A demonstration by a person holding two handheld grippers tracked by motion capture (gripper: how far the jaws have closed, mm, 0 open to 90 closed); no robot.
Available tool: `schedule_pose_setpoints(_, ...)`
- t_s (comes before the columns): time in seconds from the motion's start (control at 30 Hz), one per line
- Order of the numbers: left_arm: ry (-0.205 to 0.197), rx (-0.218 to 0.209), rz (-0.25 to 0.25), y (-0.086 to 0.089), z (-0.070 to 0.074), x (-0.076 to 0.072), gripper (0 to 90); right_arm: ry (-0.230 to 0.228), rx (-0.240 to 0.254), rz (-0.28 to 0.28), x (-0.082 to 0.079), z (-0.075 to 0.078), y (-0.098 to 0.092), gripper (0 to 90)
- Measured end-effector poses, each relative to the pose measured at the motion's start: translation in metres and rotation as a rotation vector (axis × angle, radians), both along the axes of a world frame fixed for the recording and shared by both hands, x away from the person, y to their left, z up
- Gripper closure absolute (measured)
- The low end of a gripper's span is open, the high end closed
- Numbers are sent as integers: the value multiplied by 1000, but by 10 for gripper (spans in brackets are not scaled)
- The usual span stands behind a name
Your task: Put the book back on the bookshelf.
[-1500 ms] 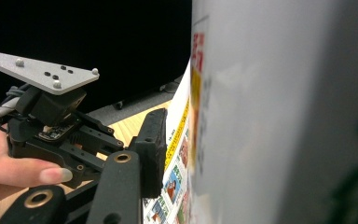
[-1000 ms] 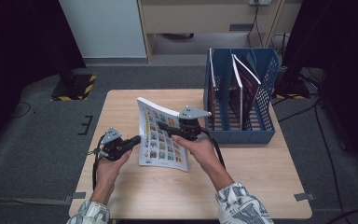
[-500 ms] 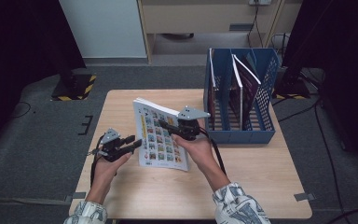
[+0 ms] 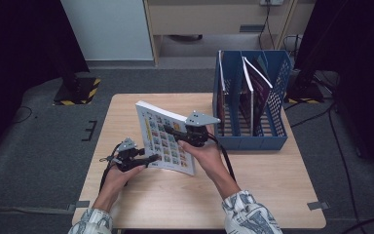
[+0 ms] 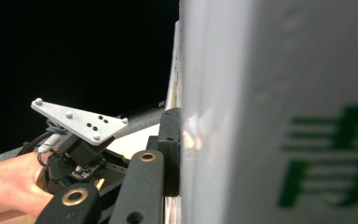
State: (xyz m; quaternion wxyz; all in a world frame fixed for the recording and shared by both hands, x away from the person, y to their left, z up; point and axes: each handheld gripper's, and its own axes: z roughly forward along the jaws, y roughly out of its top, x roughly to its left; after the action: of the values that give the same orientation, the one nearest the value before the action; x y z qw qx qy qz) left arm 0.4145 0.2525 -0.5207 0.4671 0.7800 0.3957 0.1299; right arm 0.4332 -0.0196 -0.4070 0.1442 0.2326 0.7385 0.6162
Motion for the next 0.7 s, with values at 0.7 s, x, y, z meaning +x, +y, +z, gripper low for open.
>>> schedule_pose_setpoints(0.7,14,20,36,2,13,-3,734,-9,-7,11,1,5,-3,731)
